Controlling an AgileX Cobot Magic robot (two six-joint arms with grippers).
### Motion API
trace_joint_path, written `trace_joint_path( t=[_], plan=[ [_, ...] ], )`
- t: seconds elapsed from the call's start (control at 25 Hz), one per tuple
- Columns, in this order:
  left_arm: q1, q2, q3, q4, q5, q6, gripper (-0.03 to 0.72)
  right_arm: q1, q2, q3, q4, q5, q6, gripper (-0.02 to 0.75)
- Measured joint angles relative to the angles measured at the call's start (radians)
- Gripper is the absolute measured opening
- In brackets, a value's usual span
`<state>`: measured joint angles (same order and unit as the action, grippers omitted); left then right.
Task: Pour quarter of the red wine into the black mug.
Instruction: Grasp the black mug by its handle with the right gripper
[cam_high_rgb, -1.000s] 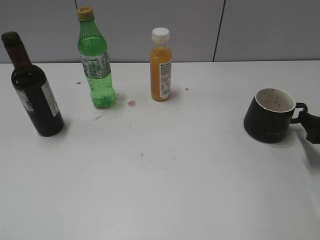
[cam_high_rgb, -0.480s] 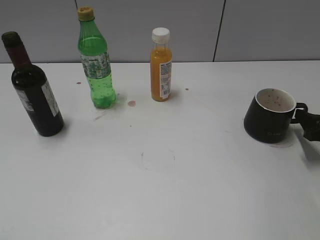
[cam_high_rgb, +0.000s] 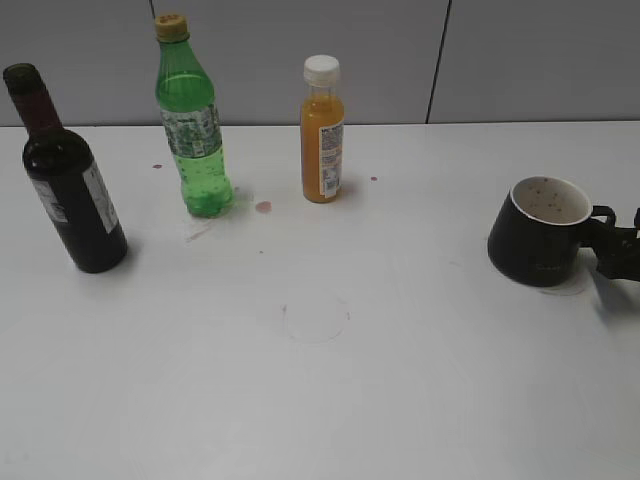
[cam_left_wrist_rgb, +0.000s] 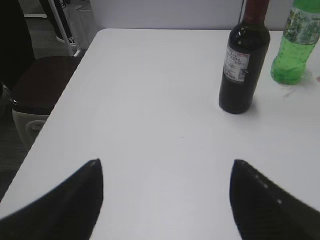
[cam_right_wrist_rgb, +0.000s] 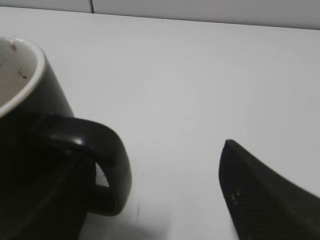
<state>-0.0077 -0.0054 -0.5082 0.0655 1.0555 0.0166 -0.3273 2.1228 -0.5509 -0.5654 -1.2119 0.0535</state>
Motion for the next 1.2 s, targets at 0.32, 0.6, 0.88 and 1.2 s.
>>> trace_joint_path(
  t=[0.32,0.6,0.88,1.2],
  plan=[
    [0.000,0.000,0.000,0.000,0.000,0.000,0.589,0.046,0.046,-0.064,0.020,0.000,0.000,0.583],
    [0.000,0.000,0.000,0.000,0.000,0.000,0.589,0.047,0.073,-0.095,0.030,-0.001,0.000,0.583],
    [0.000,0.000,0.000,0.000,0.000,0.000,0.589,0.047,0.110,-0.142,0.014,-0.020,0.001,0.557],
    [0.000,0.000,0.000,0.000,0.000,0.000,0.589,0.049,0.112,-0.142,-0.008,-0.023,0.001,0.390]
  ],
)
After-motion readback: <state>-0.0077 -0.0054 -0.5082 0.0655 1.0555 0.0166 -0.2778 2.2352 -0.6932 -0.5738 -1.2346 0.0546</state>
